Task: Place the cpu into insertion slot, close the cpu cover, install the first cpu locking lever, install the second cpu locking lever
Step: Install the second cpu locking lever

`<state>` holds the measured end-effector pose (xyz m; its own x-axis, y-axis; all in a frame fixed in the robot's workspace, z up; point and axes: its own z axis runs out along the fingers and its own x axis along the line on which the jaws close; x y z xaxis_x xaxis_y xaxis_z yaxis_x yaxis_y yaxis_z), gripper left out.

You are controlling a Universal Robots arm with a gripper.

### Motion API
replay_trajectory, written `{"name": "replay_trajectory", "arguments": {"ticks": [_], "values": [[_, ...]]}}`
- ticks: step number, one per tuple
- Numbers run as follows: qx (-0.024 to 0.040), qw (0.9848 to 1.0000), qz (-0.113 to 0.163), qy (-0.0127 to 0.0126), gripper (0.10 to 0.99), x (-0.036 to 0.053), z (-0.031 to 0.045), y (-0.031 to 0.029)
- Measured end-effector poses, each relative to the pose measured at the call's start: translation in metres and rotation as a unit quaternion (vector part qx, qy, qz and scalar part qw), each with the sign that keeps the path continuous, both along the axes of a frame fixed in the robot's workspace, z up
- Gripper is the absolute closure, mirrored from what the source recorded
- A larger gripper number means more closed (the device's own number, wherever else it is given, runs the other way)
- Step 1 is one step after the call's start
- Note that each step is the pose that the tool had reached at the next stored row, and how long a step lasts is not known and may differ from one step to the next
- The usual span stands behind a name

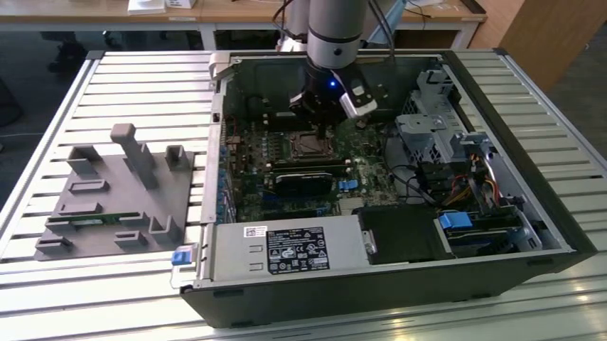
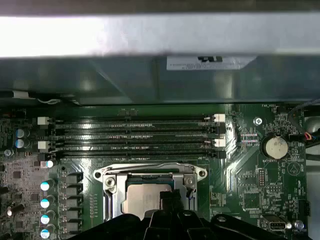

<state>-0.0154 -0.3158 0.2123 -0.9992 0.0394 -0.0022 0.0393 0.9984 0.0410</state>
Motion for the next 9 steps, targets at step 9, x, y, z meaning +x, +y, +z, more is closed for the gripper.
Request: {"name": "replay_trajectory", "arguments": {"ticks": [9], "values": [[0.0000, 1.0000, 0.000, 0.0000, 0.980, 0.0000, 0.0042, -0.0062]]}}
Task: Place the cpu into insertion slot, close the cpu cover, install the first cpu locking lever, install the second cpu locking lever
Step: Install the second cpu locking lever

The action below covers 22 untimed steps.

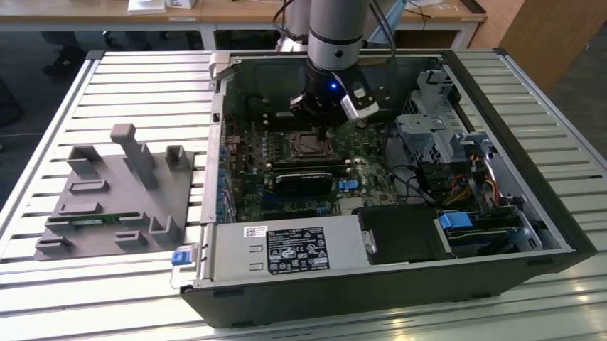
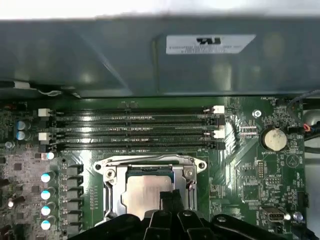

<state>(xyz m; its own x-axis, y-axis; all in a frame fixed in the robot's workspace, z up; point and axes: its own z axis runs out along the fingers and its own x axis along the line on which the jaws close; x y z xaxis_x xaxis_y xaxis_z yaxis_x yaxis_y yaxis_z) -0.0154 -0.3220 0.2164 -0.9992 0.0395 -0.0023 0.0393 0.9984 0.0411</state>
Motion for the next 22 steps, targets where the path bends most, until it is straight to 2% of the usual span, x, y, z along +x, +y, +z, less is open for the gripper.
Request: {"name": "replay_trajectory", "arguments": {"ticks": [3, 8, 10, 12, 13, 14, 16, 18, 20, 22], "values": [[0.0000, 1.0000, 0.000, 0.0000, 0.980, 0.0000, 0.0144, 0.0000], [0.0001, 1.0000, 0.000, 0.0001, 0.980, -0.0001, 0.0167, -0.0001], [0.0016, 1.0000, 0.001, 0.0006, 0.980, -0.0010, 0.0248, -0.0014], [0.0047, 1.0000, 0.001, 0.0019, 0.980, -0.0030, 0.0424, -0.0041], [0.0069, 1.0000, 0.002, 0.0028, 0.980, -0.0044, 0.0541, -0.0059], [0.0094, 0.9999, 0.003, 0.0037, 0.980, -0.0060, 0.0675, -0.0080], [0.0152, 0.9999, 0.004, 0.0061, 0.980, -0.0097, 0.1001, -0.0130], [0.0196, 0.9998, 0.006, 0.0081, 0.980, -0.0127, 0.1260, -0.0170], [0.0228, 0.9997, 0.007, 0.0093, 0.980, -0.0148, 0.1434, -0.0197], [0.0244, 0.9996, 0.007, 0.0099, 0.980, -0.0158, 0.1520, -0.0211]]}}
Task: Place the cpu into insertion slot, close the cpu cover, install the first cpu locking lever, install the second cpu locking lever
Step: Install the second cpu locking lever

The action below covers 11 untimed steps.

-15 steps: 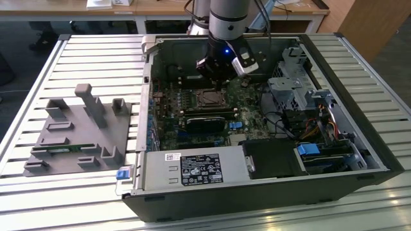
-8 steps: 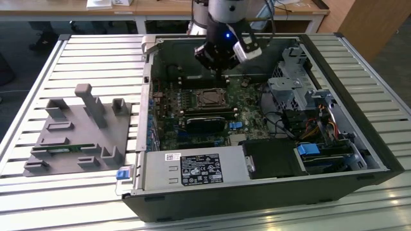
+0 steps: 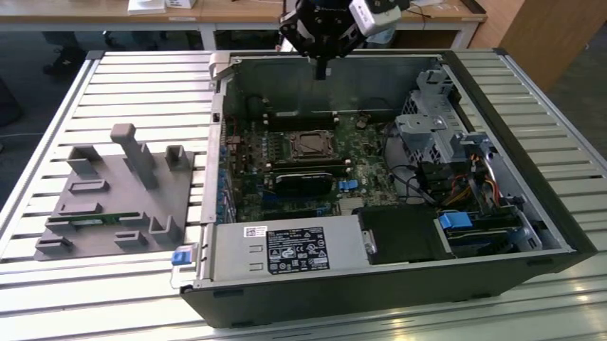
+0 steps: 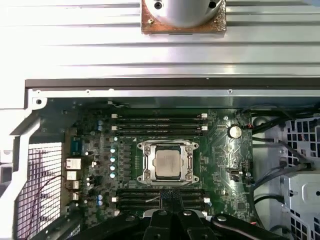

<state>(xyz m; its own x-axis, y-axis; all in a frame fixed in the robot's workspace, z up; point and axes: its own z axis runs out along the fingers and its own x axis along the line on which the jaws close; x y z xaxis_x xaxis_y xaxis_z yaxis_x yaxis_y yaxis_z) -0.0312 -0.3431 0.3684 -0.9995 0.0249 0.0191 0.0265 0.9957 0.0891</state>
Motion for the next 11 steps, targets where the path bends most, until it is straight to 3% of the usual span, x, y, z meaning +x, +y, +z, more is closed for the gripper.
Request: {"name": "replay_trajectory", "arguments": {"ticks": [11], "values": [[0.0001, 1.0000, 0.000, 0.0001, 0.980, -0.0001, 0.0010, -0.0001]]}}
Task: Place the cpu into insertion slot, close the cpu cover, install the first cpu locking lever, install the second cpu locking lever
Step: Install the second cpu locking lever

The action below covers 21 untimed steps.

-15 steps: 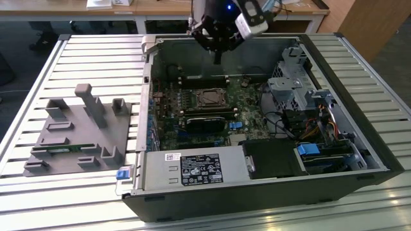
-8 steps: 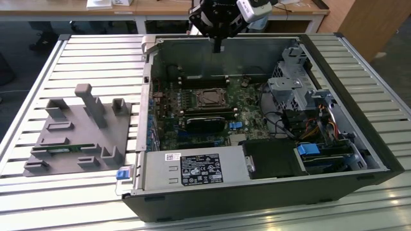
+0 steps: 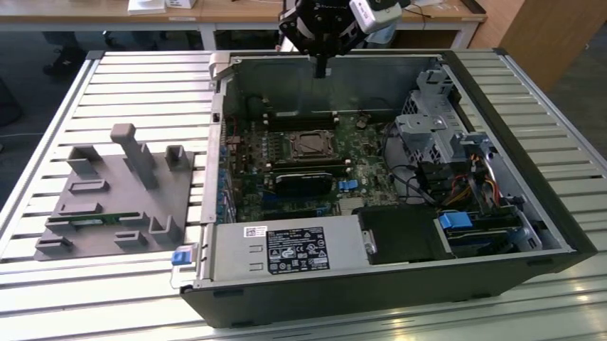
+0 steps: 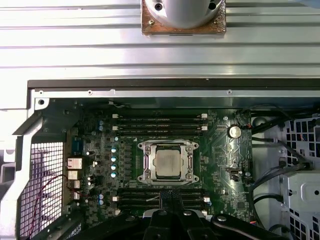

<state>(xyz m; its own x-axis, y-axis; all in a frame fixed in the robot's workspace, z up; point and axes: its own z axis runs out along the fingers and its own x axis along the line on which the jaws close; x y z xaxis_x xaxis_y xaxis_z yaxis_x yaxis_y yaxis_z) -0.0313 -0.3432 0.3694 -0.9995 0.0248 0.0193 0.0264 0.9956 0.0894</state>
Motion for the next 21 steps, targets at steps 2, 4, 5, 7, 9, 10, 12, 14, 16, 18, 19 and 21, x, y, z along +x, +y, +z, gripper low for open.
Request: {"name": "replay_trajectory", "arguments": {"ticks": [2, 4, 5, 7, 9, 10, 12, 14, 16, 18, 19, 21], "values": [[-0.0001, 1.0000, 0.000, 0.0000, 0.980, 0.0000, 0.0000, 0.0000], [0.0000, 1.0000, 0.000, 0.0000, 0.980, 0.0000, -0.0010, 0.0000], [0.0000, 1.0000, 0.000, 0.0002, 0.980, 0.0000, -0.0017, -0.0002], [-0.0001, 1.0000, 0.000, 0.0004, 0.980, 0.0000, -0.0026, -0.0003], [-0.0001, 1.0000, 0.000, 0.0004, 0.980, 0.0000, -0.0031, -0.0003], [0.0000, 1.0000, 0.000, 0.0004, 0.980, 0.0000, -0.0038, -0.0003], [0.0000, 1.0000, 0.000, 0.0004, 0.980, 0.0000, -0.0054, -0.0005], [-0.0001, 1.0000, 0.000, 0.0005, 0.980, 0.0001, -0.0068, -0.0016], [0.0000, 1.0000, 0.000, 0.0004, 0.980, 0.0000, -0.0079, -0.0034], [0.0000, 1.0000, 0.000, 0.0004, 0.980, 0.0000, -0.0086, -0.0040], [-0.0001, 1.0000, 0.000, 0.0004, 0.980, 0.0000, -0.0089, -0.0041], [-0.0001, 1.0000, 0.000, 0.0004, 0.980, 0.0000, -0.0093, -0.0041]]}}
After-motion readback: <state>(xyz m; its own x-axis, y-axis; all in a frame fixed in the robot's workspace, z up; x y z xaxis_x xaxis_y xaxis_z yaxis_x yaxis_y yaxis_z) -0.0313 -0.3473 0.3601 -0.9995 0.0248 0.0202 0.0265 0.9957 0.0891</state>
